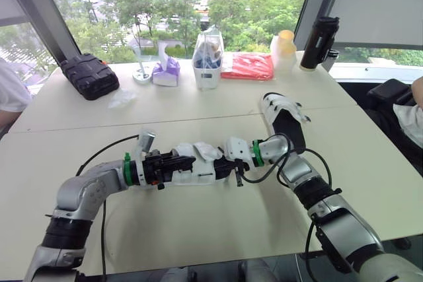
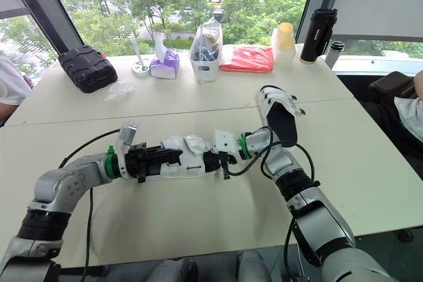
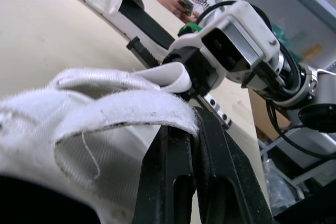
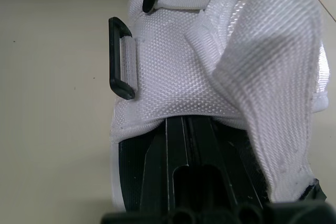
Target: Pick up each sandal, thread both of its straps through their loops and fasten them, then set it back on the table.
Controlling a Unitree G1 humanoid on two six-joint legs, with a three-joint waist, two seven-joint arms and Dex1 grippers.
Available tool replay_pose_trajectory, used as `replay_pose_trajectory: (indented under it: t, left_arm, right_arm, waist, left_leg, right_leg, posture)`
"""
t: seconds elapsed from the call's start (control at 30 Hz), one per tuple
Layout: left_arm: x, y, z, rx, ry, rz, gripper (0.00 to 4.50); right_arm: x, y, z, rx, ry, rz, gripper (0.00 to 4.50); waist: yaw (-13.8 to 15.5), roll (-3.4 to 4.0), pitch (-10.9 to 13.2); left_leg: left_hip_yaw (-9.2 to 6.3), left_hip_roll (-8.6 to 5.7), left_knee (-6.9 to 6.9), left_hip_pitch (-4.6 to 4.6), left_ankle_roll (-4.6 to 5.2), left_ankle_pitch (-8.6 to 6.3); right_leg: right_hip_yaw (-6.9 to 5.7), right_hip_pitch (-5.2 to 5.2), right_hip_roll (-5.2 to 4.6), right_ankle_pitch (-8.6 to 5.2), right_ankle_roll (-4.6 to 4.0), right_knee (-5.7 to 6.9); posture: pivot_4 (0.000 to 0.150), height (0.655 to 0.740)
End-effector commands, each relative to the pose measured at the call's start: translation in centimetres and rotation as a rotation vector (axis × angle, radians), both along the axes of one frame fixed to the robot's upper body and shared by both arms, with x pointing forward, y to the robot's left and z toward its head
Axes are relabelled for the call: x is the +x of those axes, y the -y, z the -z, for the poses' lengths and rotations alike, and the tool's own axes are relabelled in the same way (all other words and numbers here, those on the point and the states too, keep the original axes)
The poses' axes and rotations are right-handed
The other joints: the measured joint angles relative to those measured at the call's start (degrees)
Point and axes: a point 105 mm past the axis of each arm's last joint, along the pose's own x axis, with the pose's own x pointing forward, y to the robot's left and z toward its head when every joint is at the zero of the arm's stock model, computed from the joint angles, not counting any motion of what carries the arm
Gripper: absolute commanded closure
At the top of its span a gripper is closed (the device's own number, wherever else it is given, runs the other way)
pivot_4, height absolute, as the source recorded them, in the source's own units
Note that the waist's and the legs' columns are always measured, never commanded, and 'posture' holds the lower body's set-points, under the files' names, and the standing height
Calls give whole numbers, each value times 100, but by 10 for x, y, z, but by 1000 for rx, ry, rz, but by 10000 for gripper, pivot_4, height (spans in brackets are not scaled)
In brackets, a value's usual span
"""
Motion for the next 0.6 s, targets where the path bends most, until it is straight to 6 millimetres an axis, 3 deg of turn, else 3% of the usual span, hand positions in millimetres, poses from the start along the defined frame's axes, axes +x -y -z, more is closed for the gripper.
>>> replay_pose_trajectory:
  t: [0.03,0.1,0.3,0.47,0.6]
  left_arm:
    - [15,-4,-13,-19,38,-49,41694]
    - [18,-4,-15,-32,31,-58,35439]
    - [32,-10,-20,-64,34,-151,6950]
    - [55,-24,-12,-28,78,-333,6950]
    - [73,-39,-20,-48,117,-454,6950]
  right_arm:
    - [-12,15,40,-135,-106,14,45000]
    - [-12,15,40,-133,-106,14,45000]
    - [-13,14,39,-126,-109,16,45000]
    - [-13,13,40,-127,-109,16,45000]
    - [-13,10,40,-125,-110,14,45000]
  waist:
    - [6,0,0]
    - [8,-6,-4]
    - [-1,-6,-4]
    - [4,-10,-6]
    - [6,-12,-7]
  left_leg:
    - [0,0,0,0,0,0]
    - [-1,0,1,0,-1,0]
    - [-2,1,-1,0,-2,1]
    - [-1,0,-1,1,-3,2]
    - [-2,-1,-1,-1,-6,3]
  right_leg:
    - [0,0,0,0,0,0]
    - [0,1,0,0,0,0]
    - [0,0,0,0,1,0]
    - [0,0,-1,1,1,-1]
    - [-1,-1,-1,1,1,0]
  posture:
    - [1500,7400]
    - [1500,7400]
    - [1500,7400]
    - [1500,7400]
    - [1500,7400]
